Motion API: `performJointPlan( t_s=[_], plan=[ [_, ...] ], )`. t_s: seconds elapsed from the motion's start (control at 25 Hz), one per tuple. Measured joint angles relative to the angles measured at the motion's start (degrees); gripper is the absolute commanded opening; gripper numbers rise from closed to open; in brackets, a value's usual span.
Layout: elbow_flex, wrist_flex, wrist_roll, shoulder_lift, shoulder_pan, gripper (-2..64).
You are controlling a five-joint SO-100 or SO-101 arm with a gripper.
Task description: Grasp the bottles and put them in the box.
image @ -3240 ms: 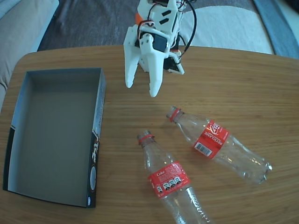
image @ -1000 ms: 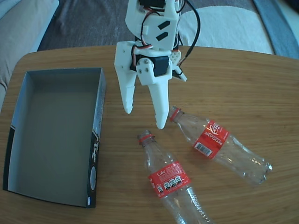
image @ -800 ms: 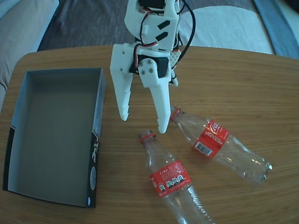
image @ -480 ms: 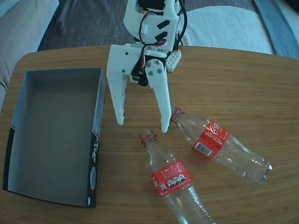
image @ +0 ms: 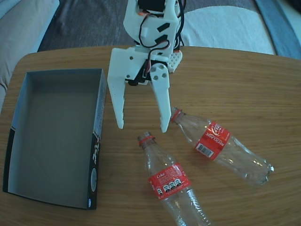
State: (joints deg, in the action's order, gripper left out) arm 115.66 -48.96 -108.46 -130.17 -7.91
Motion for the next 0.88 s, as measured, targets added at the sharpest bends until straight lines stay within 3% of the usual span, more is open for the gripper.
performJointPlan(
  t_s=[0.28, 0.52, 0.88],
  plan=[
    [0.00, -0.09, -3.08, 5.54, 0.00, 34.1],
    [0.00, -9.23, -2.99, 7.73, 0.79, 34.0],
    [0.00, -10.63, -2.99, 14.06, 0.35, 34.0]
  ],
)
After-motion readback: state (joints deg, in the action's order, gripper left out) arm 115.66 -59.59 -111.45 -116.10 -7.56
